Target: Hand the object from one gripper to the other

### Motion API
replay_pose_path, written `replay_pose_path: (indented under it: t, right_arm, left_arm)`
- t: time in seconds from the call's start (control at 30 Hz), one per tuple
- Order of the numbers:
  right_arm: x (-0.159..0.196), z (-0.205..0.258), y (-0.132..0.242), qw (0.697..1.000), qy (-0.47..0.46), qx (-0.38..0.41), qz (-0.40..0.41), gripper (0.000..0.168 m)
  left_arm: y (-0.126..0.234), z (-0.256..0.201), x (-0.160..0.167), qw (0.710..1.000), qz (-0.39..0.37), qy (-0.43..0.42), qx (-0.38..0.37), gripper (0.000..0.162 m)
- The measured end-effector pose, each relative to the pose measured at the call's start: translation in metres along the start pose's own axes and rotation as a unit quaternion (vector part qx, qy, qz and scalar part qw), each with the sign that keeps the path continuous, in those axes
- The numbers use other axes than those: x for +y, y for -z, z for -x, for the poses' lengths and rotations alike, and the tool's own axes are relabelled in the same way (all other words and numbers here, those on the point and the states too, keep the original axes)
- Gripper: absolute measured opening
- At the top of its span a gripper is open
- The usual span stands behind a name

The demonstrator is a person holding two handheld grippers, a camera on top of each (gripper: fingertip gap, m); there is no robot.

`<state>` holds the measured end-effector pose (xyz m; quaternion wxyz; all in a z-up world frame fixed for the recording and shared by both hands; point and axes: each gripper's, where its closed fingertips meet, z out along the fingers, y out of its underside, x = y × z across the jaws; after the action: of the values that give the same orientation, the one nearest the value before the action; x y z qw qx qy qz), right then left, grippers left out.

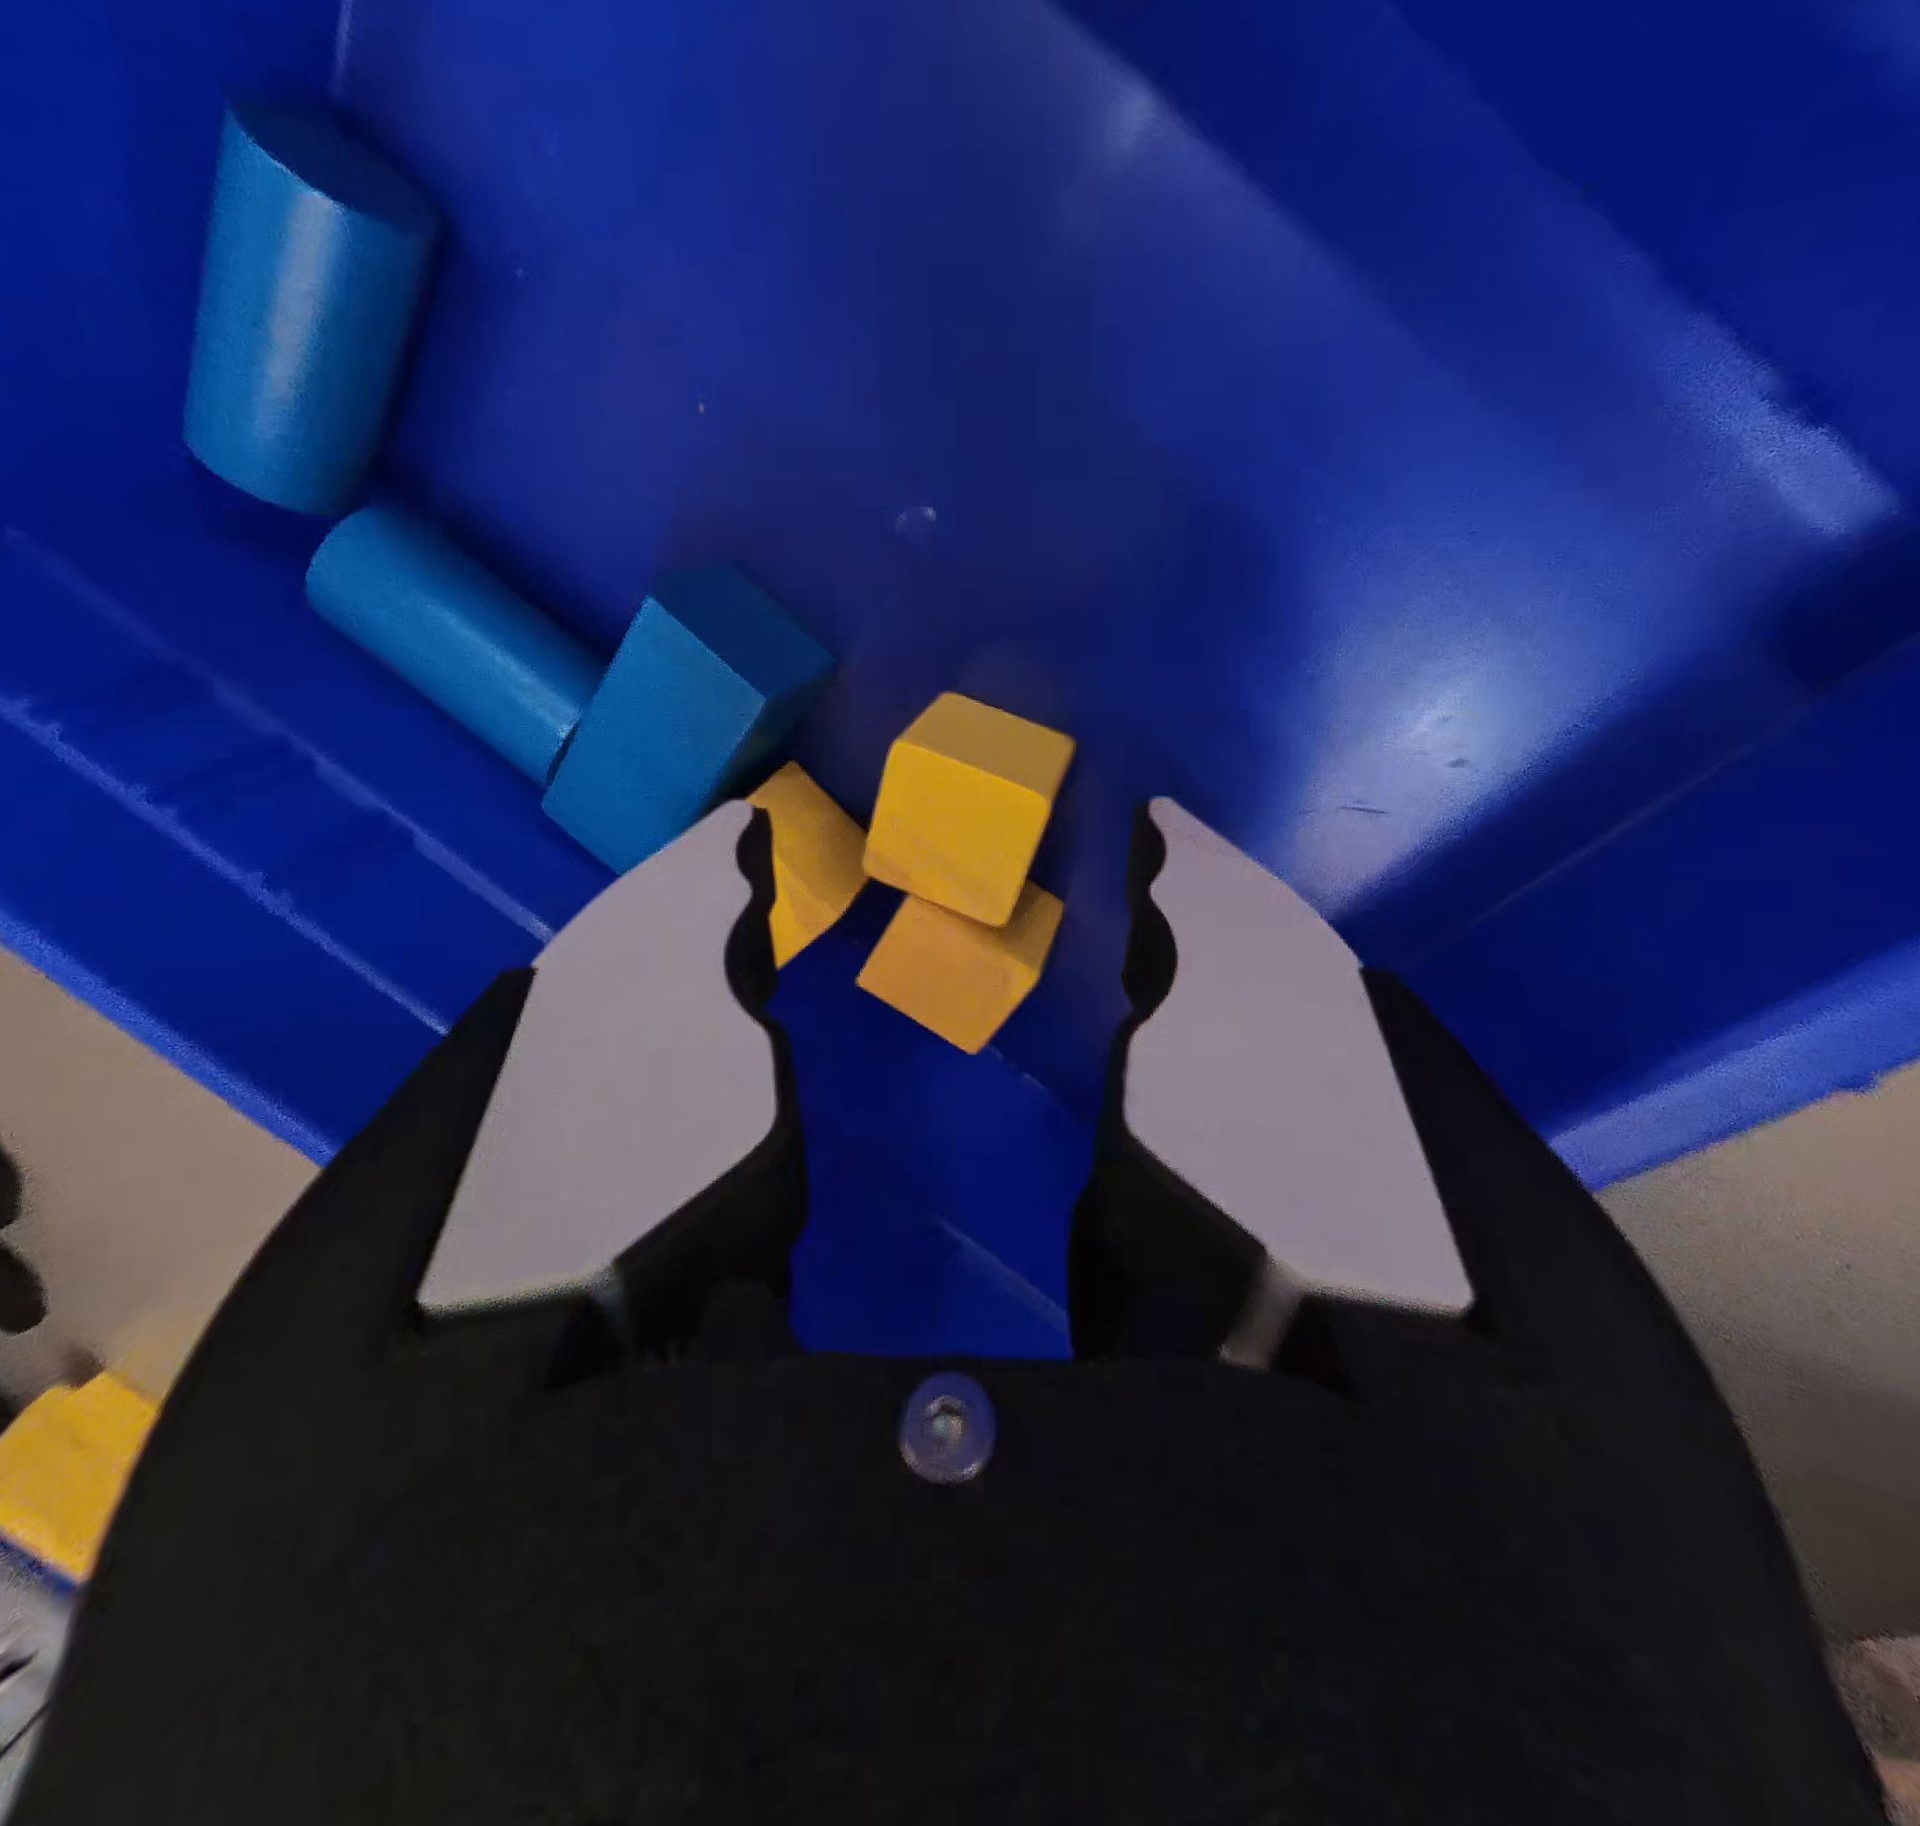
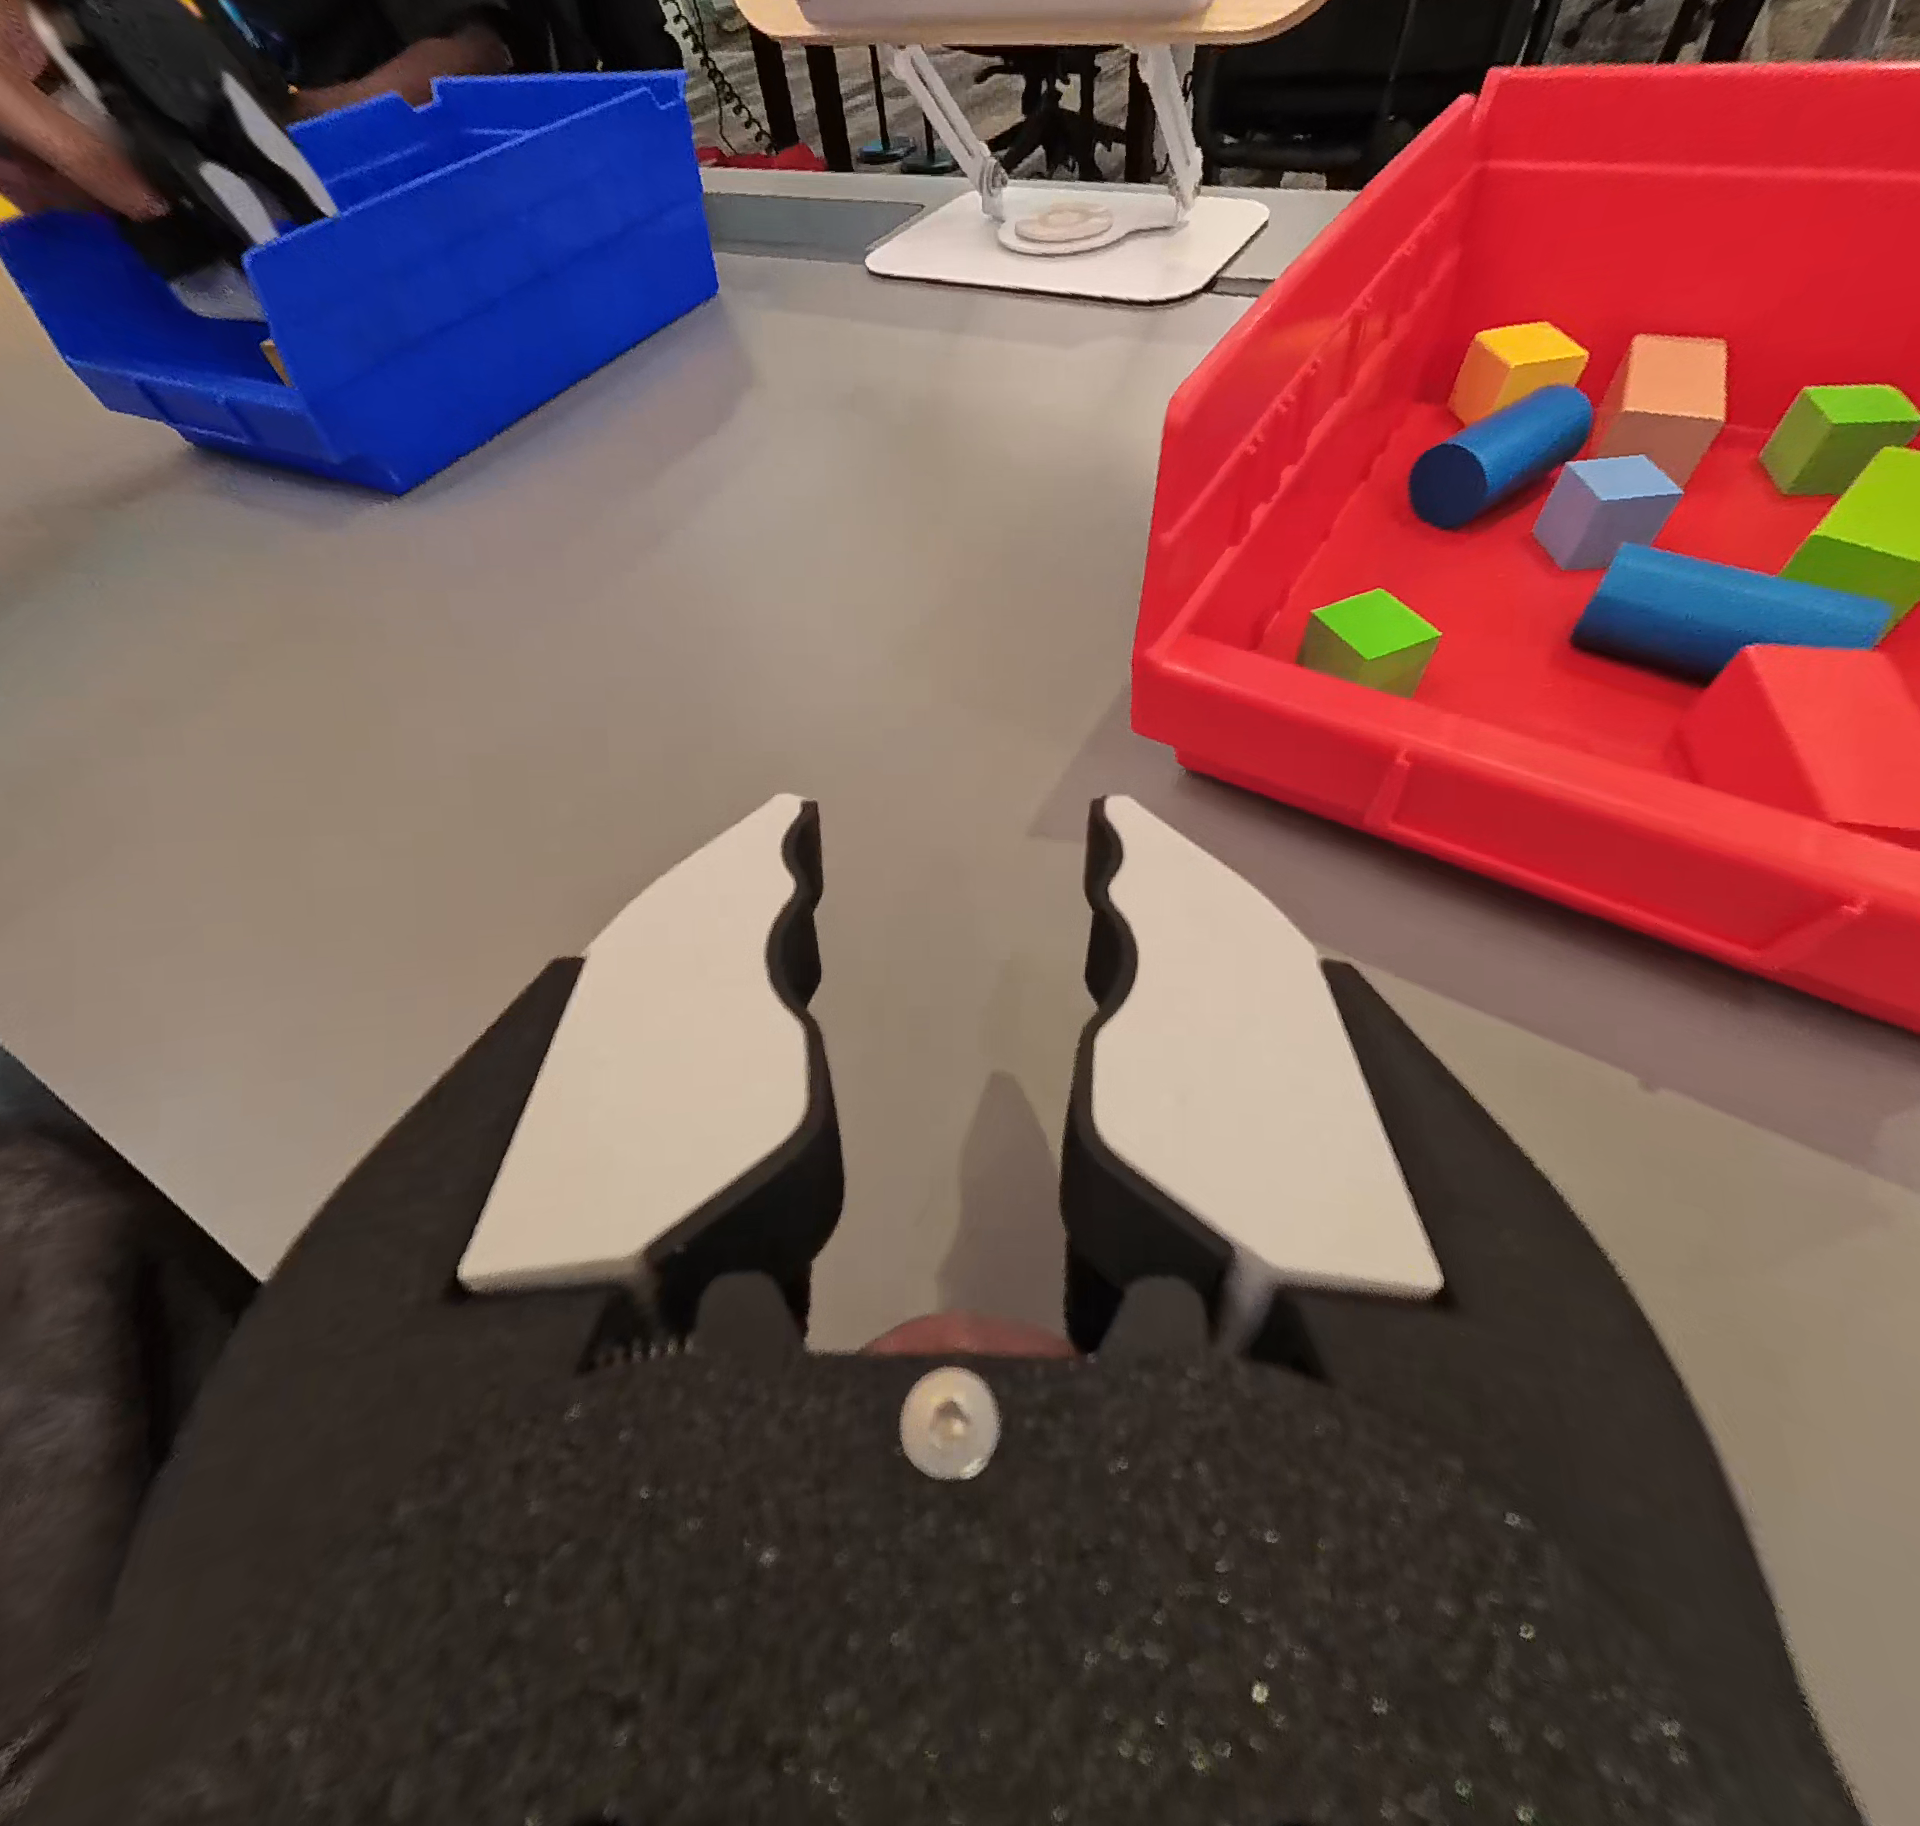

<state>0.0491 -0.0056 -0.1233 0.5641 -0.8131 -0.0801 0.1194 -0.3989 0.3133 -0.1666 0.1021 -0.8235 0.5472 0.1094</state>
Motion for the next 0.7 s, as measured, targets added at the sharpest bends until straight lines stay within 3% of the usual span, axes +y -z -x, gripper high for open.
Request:
replay_pose_path:
  t: [0.1,0.17,0.33,0.53,0.7]
  right_arm:
    - [0.006,0.001,-0.004,1.0,0.002,-0.002,0.011,0.048]
    - [0.008,0.001,-0.005,1.0,0.003,-0.001,0.018,0.048]
    - [0.01,-0.002,-0.005,1.0,0.0,0.002,0.019,0.047]
    - [0.004,-0.003,-0.003,1.0,-0.008,-0.006,0.005,0.046]
    - [-0.027,0.024,-0.017,0.996,-0.017,-0.079,-0.025,0.045]
  left_arm:
    - [-0.016,0.001,0.003,0.999,0.042,-0.024,0.013,0.059]
    - [-0.023,-0.004,0.004,0.997,0.054,-0.038,0.037,0.038]
    - [-0.011,-0.004,0.011,0.997,0.045,-0.04,0.046,0.036]
    - [0.069,-0.026,-0.011,0.985,-0.162,-0.024,0.046,0.036]
    - [0.159,-0.086,-0.044,0.92,-0.382,-0.073,0.046,0.036]
